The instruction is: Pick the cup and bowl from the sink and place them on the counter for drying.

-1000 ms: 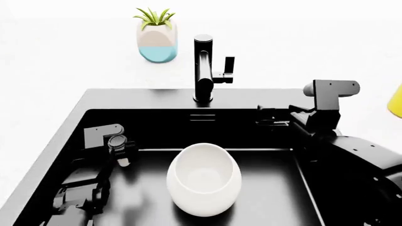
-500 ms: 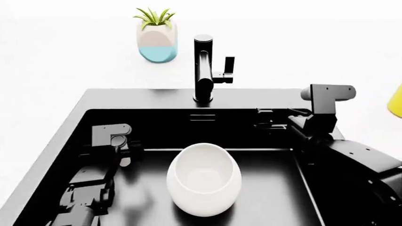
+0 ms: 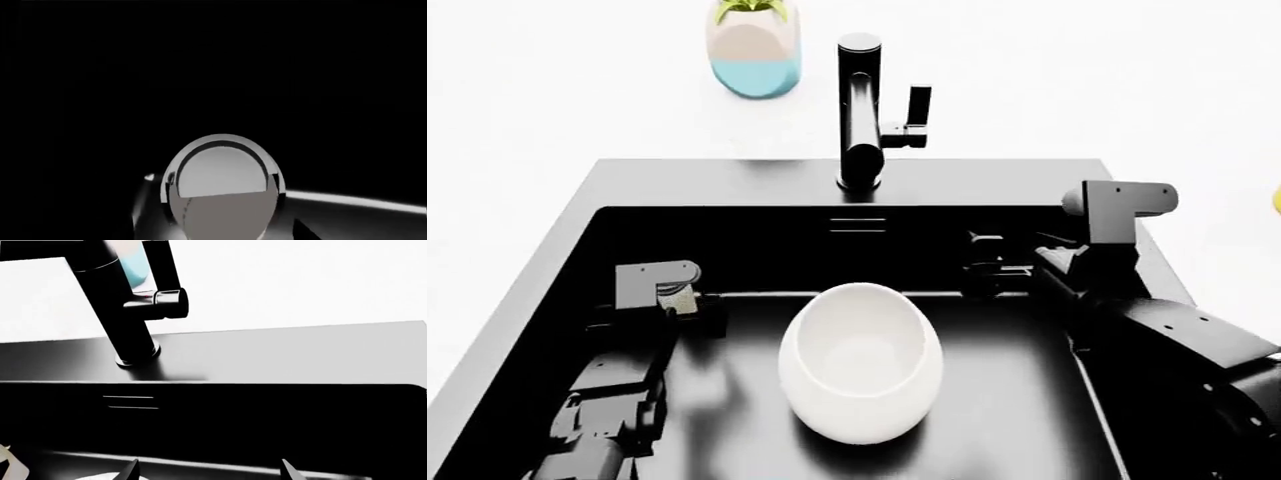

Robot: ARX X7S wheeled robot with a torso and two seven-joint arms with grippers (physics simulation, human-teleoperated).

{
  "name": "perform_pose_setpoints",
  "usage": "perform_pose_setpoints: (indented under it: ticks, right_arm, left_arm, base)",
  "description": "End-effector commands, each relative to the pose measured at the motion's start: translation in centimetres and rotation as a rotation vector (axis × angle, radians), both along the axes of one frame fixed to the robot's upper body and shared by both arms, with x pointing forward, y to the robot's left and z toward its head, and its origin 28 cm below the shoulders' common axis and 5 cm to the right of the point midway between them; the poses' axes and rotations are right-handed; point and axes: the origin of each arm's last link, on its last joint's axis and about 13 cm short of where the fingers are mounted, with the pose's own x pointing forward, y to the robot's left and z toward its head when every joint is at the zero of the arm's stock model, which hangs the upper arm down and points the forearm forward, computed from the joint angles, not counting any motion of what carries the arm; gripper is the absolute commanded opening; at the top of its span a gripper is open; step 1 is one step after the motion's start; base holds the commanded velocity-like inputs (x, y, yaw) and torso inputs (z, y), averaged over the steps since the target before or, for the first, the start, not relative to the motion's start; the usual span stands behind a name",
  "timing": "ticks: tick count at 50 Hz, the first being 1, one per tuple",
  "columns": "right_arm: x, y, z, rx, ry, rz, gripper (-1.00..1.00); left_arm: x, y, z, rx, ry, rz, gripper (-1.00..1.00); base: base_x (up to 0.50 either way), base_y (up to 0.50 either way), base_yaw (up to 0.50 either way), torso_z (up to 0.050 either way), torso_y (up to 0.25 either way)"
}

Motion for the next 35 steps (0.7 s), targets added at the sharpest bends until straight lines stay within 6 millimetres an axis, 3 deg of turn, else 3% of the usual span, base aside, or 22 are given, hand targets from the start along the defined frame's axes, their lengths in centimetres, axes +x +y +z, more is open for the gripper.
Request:
perform_pose_setpoints:
  ticks: [1,5,6,19,27,35]
  right_arm:
    - [-0.1,0.1,-0.1,0.003,0.001,0.002,1.00]
    - [-0.1,0.1,-0.3,0.004,0.005,0.002,1.00]
    - [-0.1,0.1,-0.3,0.004,0.005,0.002,1.00]
    - [0.0,0.2,-0.4,0.005,0.006,0.008,1.00]
    - [0.0,0.0,-0.1,0.012,-0.005,-0.001,1.00]
    - [0.2,0.0,0.2,0.011,-0.011,0.004,1.00]
  left_arm:
    - [0.3,-0.3,0.4,-0.010,-0.032,-0.011,1.00]
    - [0.7,-0.6,0.7,0.002,-0.084,-0.057,1.00]
    - [0.7,-0.6,0.7,-0.004,-0.089,-0.056,-1.00]
    - [0.6,0.0,0.8,0.022,-0.115,-0.028,-1.00]
    - [-0.5,0.1,-0.1,0.034,-0.062,-0.032,-1.00]
    - [-2.8,-0.9,2.8,-0.009,-0.031,-0.043,-1.00]
  base:
    - [0.00,0.00,0.00,0.002,-0.105]
    - [0.00,0.00,0.00,0.000,0.000]
    - [0.00,0.00,0.00,0.000,0.000]
    - [0.00,0.00,0.00,0.000,0.000]
    - [0.00,0.00,0.00,0.000,0.000]
    - [0.00,0.00,0.00,-0.002,0.000]
